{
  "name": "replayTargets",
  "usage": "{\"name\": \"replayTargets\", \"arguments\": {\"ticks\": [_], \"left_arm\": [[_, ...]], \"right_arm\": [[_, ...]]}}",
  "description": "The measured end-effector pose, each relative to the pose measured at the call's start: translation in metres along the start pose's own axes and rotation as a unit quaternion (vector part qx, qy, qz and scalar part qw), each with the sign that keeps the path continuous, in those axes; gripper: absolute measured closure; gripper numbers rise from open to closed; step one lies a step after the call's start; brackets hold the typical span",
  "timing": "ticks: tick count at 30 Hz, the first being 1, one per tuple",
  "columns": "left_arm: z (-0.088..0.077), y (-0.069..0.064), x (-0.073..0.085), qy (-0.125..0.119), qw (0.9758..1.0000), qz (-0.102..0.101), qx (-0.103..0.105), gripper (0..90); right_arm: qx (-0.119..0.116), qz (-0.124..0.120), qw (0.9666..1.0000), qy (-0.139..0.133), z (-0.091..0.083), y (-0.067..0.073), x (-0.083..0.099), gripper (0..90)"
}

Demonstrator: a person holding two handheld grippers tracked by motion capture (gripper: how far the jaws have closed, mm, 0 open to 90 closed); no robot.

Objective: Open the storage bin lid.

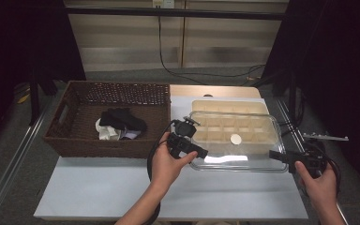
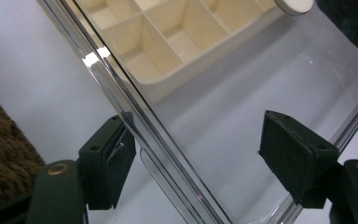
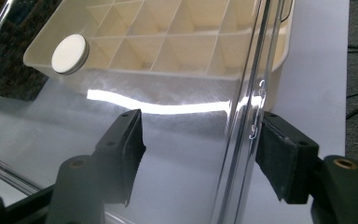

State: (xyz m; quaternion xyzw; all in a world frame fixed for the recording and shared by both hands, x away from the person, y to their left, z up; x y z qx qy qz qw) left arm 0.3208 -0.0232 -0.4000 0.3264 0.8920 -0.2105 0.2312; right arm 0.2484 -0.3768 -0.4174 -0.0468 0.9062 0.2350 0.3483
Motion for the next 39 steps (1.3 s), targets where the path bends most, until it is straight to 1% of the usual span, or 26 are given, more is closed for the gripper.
{"name": "replayTargets", "arguments": {"ticks": [1,6,8,12,15,19,21,23,26,28,29,30,31,33,35,37,39], "left_arm": [[-0.001,0.0,0.002,0.004,1.0,0.006,0.002,26.8],[-0.001,-0.002,0.009,-0.001,1.0,0.007,0.0,26.9],[-0.002,-0.003,0.012,-0.006,1.0,0.007,0.004,27.0],[-0.005,-0.004,0.017,-0.01,0.9999,0.012,0.005,28.5],[-0.005,-0.005,0.022,-0.012,0.9999,0.011,0.002,28.7],[-0.006,-0.006,0.028,-0.015,0.9998,0.01,0.003,29.6],[-0.007,-0.007,0.03,-0.017,0.9997,0.015,0.004,30.3],[-0.009,-0.009,0.032,-0.017,0.9996,0.021,-0.003,30.6],[-0.009,-0.012,0.036,-0.022,0.9995,0.023,0.004,31.6],[-0.008,-0.014,0.04,-0.021,0.9994,0.027,0.005,32.0],[-0.008,-0.014,0.042,-0.016,0.9994,0.032,0.004,31.9],[-0.007,-0.015,0.044,-0.019,0.9994,0.027,0.005,32.0],[-0.006,-0.015,0.045,-0.016,0.9994,0.029,0.006,32.1],[-0.005,-0.014,0.049,-0.016,0.9995,0.024,0.011,33.5],[-0.003,-0.013,0.052,-0.013,0.9996,0.023,0.012,36.8],[0.0,-0.012,0.055,-0.015,0.9996,0.023,0.005,41.4],[0.004,-0.013,0.059,-0.012,0.9996,0.024,0.003,42.9]], "right_arm": [[-0.002,-0.002,1.0,0.0,-0.001,0.0,0.001,35.2],[-0.002,-0.005,1.0,0.004,-0.003,0.003,0.009,35.2],[-0.003,-0.006,1.0,0.002,-0.004,0.004,0.012,35.1],[-0.003,-0.007,1.0,-0.001,-0.006,0.006,0.018,35.2],[-0.003,-0.013,0.9999,-0.003,-0.008,0.008,0.022,35.2],[0.0,-0.022,0.9997,-0.003,-0.008,0.011,0.026,35.2],[0.0,-0.021,0.9998,-0.004,-0.009,0.011,0.028,35.2],[0.001,-0.023,0.9997,-0.006,-0.009,0.012,0.031,35.2],[0.002,-0.026,0.9997,-0.005,-0.011,0.013,0.036,35.2],[0.004,-0.028,0.9996,-0.004,-0.011,0.014,0.039,35.2],[0.003,-0.028,0.9996,-0.003,-0.011,0.014,0.042,35.2],[0.003,-0.031,0.9995,-0.001,-0.012,0.014,0.043,35.2],[0.002,-0.03,0.9995,-0.003,-0.012,0.014,0.045,35.7],[0.002,-0.029,0.9996,-0.002,-0.013,0.014,0.048,36.7],[-0.002,-0.024,0.9997,0.003,-0.013,0.013,0.052,37.0],[-0.002,-0.024,0.9997,0.007,-0.012,0.01,0.056,37.1],[-0.005,-0.022,0.9997,0.006,-0.011,0.008,0.06,37.2]]}}
Point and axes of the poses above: each handheld gripper's, and its own axes: z roughly forward along the jaws, x roughly out of its underside, y roughly to its left, the point moved 2 cm from there along z, roughly forward along the jaws, and after that the axes turned 4 degrees about -x, right-handed, at the moved point
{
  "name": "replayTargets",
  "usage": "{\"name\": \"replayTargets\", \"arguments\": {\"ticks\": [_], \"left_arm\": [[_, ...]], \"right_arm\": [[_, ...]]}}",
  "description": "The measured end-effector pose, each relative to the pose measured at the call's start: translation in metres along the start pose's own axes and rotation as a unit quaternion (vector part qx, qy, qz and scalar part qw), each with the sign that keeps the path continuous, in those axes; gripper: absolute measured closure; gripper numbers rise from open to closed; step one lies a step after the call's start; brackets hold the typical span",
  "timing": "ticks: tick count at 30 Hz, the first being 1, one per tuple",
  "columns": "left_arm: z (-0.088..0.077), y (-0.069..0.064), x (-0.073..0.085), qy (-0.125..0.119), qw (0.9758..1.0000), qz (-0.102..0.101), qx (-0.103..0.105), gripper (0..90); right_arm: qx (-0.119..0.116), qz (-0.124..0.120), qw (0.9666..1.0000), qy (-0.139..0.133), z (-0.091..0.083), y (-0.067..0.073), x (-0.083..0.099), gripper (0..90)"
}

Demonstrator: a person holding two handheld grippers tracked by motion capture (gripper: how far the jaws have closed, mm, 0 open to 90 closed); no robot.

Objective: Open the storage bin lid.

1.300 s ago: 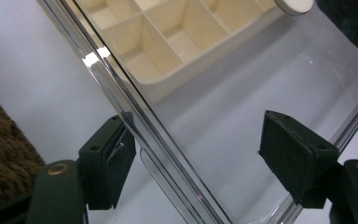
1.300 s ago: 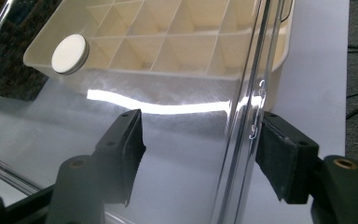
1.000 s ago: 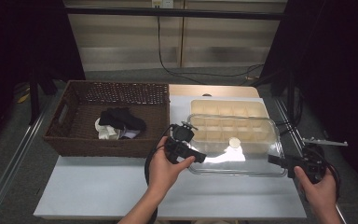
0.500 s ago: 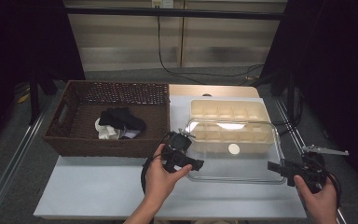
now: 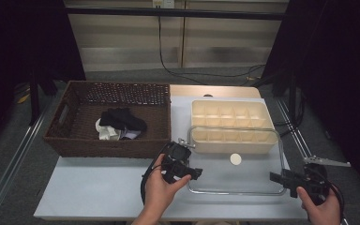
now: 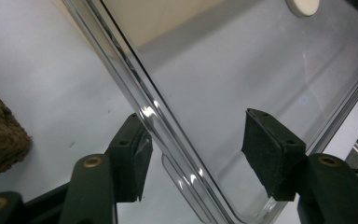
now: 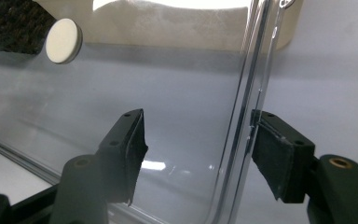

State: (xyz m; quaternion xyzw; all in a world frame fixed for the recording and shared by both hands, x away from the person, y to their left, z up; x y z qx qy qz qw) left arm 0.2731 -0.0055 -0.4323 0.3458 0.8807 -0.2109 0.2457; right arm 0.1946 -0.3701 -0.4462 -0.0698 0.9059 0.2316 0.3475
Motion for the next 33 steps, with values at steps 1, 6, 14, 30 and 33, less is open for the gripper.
{"name": "replayTargets", "arguments": {"ticks": [1,6,14,30,33], "left_arm": [[0.001,-0.001,0.002,0.0,1.0,0.0,-0.001,42.8],[0.007,-0.002,0.009,0.01,0.9999,0.005,-0.007,42.6],[0.01,-0.004,0.022,0.023,0.9996,0.013,-0.006,47.2],[0.009,0.018,0.004,0.002,0.9999,-0.012,-0.006,57.0],[0.008,0.018,0.006,0.005,0.9999,-0.002,-0.012,62.8]], "right_arm": [[-0.002,0.0,1.0,-0.001,0.0,-0.001,0.002,37.1],[-0.004,0.01,0.9999,0.001,0.002,-0.005,0.012,37.4],[-0.001,0.008,0.9999,0.011,0.003,-0.005,0.021,40.0],[-0.002,0.022,0.9998,0.005,0.021,-0.024,-0.006,50.5],[-0.005,0.025,0.9996,0.011,0.022,-0.023,-0.008,51.4]]}}
Point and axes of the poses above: each handheld gripper's, and its own axes: z roughly forward along the jaws, x roughly out of its underside, y roughly to its left, the point moved 2 cm from there along z, roughly forward along the jaws, and after that the axes turned 4 degrees about -x, right-handed, at the moved point
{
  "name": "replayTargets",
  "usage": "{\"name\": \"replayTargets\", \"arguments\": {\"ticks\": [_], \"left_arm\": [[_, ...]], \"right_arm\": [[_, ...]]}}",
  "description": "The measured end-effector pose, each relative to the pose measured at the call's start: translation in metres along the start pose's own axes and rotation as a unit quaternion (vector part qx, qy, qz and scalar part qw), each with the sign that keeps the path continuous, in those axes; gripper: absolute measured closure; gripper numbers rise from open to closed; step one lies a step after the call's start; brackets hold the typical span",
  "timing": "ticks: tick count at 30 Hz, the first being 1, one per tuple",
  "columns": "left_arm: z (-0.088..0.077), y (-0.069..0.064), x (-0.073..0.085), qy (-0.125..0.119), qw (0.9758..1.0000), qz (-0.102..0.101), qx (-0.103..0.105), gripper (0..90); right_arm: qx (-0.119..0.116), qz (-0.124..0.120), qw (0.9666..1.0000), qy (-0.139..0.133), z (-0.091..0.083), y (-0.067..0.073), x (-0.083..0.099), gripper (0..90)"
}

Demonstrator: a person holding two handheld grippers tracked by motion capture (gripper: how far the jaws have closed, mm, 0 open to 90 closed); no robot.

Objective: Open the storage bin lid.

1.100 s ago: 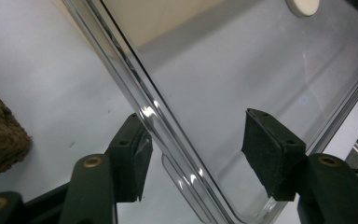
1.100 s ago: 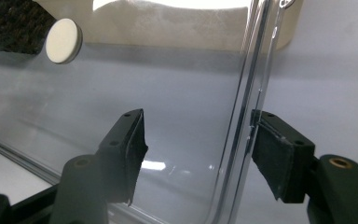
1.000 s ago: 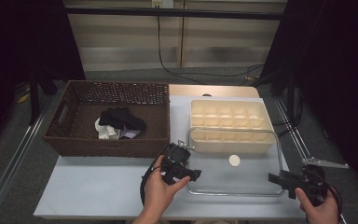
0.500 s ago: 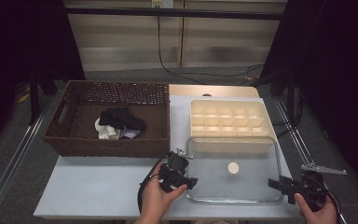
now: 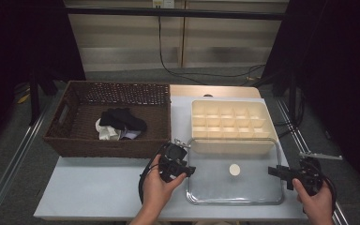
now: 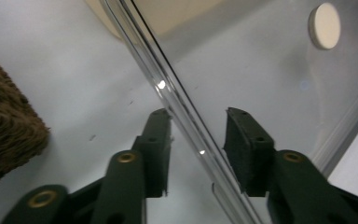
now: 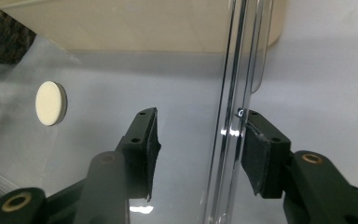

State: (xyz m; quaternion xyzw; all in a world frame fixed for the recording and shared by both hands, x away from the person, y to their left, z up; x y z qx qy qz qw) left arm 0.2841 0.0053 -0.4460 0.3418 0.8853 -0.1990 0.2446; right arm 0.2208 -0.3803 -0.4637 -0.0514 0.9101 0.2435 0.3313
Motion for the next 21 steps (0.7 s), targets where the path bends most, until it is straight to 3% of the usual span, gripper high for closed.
{"name": "replayTargets", "arguments": {"ticks": [4,15,21], "left_arm": [[-0.004,-0.002,0.004,0.0,1.0,0.001,0.007,64.1],[-0.012,-0.012,0.015,-0.007,0.9998,0.012,0.017,64.5],[-0.01,-0.012,0.018,-0.003,0.9997,0.01,0.023,64.2]], "right_arm": [[-0.011,0.004,0.9999,-0.001,-0.004,-0.001,0.005,53.4],[-0.005,-0.004,0.9999,-0.008,-0.018,0.009,0.021,53.0],[-0.007,-0.002,1.0,-0.005,-0.017,0.009,0.024,52.2]]}}
Point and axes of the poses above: each handheld gripper's, and its own axes: z roughly forward along the jaws, x roughly out of its underside, y roughly to its left, the point moved 2 cm from there along z, roughly forward along the jaws, and after that the axes turned 4 degrees about -x, right-handed, at the moved point
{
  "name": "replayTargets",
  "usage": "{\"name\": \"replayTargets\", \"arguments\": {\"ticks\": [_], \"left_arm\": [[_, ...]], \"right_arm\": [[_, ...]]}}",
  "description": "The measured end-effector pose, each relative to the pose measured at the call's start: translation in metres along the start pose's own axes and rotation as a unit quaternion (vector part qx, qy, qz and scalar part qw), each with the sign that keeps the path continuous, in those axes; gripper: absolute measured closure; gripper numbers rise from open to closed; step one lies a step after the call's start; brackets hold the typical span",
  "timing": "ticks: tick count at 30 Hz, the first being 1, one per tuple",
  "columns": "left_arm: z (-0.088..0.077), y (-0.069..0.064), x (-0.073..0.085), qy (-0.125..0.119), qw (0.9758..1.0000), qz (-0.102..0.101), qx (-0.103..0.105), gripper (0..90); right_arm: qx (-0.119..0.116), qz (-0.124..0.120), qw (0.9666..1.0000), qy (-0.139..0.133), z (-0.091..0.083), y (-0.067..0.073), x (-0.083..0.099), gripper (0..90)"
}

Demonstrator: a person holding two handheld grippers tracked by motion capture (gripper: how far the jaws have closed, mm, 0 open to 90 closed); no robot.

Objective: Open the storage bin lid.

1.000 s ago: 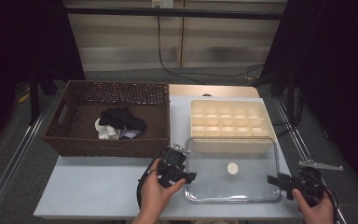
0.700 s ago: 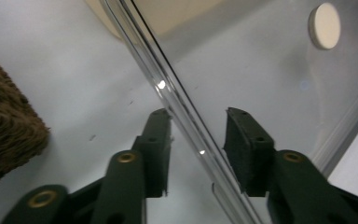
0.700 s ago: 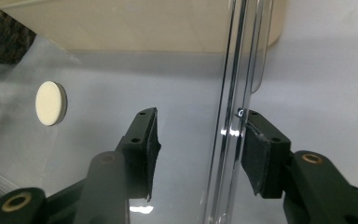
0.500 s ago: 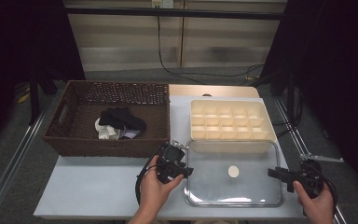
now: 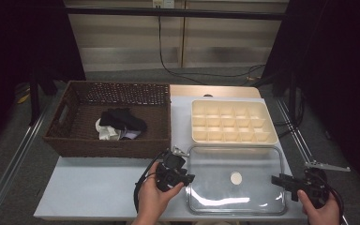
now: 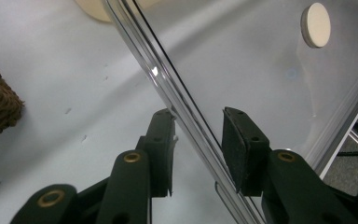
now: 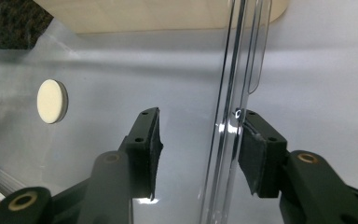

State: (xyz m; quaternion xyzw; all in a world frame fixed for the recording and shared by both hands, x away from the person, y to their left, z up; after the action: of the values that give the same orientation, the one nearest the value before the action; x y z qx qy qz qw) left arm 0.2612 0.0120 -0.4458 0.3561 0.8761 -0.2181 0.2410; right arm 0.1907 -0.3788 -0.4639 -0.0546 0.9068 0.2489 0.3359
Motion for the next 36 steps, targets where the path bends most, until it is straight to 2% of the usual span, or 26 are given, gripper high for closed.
{"name": "replayTargets", "arguments": {"ticks": [17,36], "left_arm": [[0.005,0.001,0.003,0.009,0.9999,-0.006,0.001,63.4],[0.013,0.009,0.003,0.018,0.9995,-0.023,0.014,63.0]], "right_arm": [[-0.002,0.002,1.0,0.008,0.004,-0.001,0.005,50.0],[0.0,0.006,0.9998,0.019,0.01,-0.004,0.005,48.5]]}}
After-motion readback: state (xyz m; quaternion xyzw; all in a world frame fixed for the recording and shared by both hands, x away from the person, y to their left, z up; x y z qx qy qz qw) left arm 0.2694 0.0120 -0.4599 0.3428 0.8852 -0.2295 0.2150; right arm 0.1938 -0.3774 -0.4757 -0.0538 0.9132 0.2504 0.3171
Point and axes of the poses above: each handheld gripper's, and its own axes: z roughly forward along the jaws, x roughly out of its underside, y roughly to its left, the point moved 2 cm from there along z, roughly forward along the jaws, and after that the axes turned 4 degrees about -x, right-handed, at the moved point
